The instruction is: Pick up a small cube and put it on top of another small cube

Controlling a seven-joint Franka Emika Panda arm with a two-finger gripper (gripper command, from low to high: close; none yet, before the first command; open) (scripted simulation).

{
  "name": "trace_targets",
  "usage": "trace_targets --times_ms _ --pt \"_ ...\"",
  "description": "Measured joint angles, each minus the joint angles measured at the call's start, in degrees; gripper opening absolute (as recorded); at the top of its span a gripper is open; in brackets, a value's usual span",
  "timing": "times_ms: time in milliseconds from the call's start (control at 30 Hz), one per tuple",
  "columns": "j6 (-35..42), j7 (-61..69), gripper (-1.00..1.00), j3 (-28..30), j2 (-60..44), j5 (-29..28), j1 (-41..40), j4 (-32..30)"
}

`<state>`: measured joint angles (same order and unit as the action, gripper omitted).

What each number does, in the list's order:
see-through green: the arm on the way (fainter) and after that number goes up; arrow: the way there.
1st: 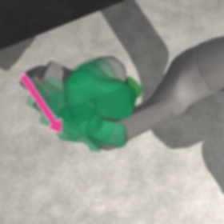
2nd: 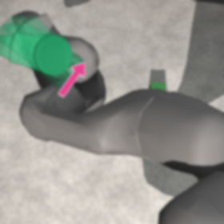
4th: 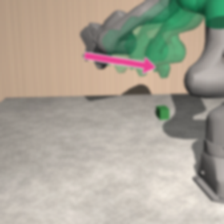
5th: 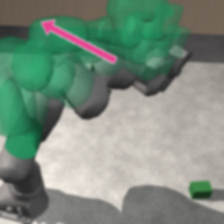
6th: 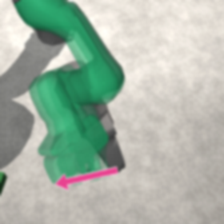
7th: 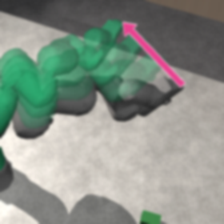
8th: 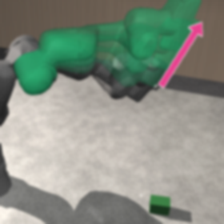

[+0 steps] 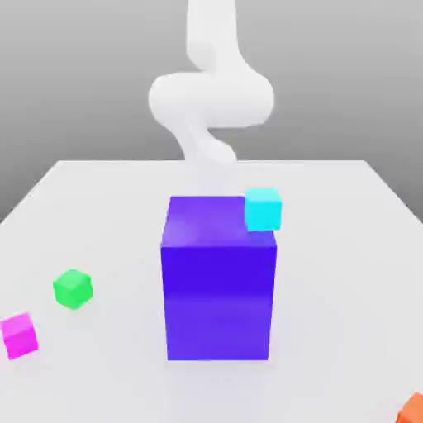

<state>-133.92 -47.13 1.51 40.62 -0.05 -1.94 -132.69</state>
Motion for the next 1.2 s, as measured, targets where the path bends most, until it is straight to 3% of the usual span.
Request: trace_targets --times_ms 400,667,867,1000,1033,1200 --pt "-10.4 -5.1 0.0 9.0 -25.1 1.3 -8.7 -4.4" --pt "-17.1 -5.8 0.0 14.5 -42.0 5.9 -16.2 -7.3" --pt "-22.1 -4.9 0.0 15.6 -54.8 11.1 -21.4 -9.1" --pt "-27.9 -1.6 0.0 11.5 -63.2 15.9 -25.4 -7.7" --pt "-29.4 -0.8 -1.0 10.2 -65.1 17.0 -26.4 -7.2" --pt "-29.5 -0.8 -1.0 10.2 -65.1 16.9 -26.4 -7.2"
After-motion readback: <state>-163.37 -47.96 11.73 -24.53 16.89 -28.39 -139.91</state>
